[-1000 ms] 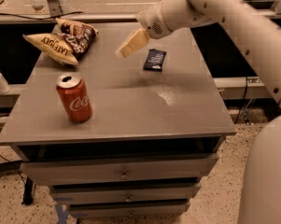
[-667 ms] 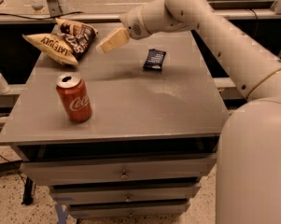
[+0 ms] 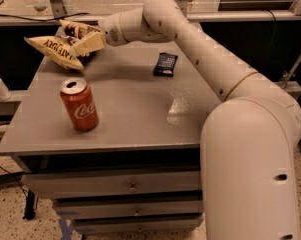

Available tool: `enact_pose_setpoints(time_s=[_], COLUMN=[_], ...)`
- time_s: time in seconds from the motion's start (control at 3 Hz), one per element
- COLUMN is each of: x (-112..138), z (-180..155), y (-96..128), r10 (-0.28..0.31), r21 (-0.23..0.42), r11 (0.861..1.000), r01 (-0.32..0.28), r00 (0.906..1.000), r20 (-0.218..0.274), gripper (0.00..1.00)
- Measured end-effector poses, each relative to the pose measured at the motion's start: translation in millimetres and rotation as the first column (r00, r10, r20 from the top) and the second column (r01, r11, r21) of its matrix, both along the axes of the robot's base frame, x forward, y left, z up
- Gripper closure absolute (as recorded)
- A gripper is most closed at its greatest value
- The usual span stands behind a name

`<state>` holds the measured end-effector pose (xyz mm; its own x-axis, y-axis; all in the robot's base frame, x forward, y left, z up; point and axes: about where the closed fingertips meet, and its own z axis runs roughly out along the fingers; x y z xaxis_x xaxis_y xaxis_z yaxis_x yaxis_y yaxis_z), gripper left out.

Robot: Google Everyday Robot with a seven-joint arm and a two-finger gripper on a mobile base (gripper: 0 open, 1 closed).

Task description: Move brown chip bag near coke can

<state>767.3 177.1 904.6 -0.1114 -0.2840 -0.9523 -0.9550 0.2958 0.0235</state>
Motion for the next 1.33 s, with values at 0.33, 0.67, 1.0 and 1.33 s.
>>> enact_pose_setpoints(time_s=[0.33, 0.67, 1.0, 1.33], x=[-10, -26, -32, -26], z=[-8, -18, -30, -35], y=[34, 55, 64, 61], r10=[0.062, 0.139, 0.198, 0.201], r21=[-0.007, -0.068, -0.147, -0.215], r11=[0.998, 0.988, 0.971, 0.960], r01=[-0.062, -0.138, -0.189, -0.180], r00=[0.9980, 0.9903, 0.9792, 0.9762], r20=[-0.009, 0.010, 0.047, 0.081], gripper=[0.00, 0.00, 0.17, 0.41])
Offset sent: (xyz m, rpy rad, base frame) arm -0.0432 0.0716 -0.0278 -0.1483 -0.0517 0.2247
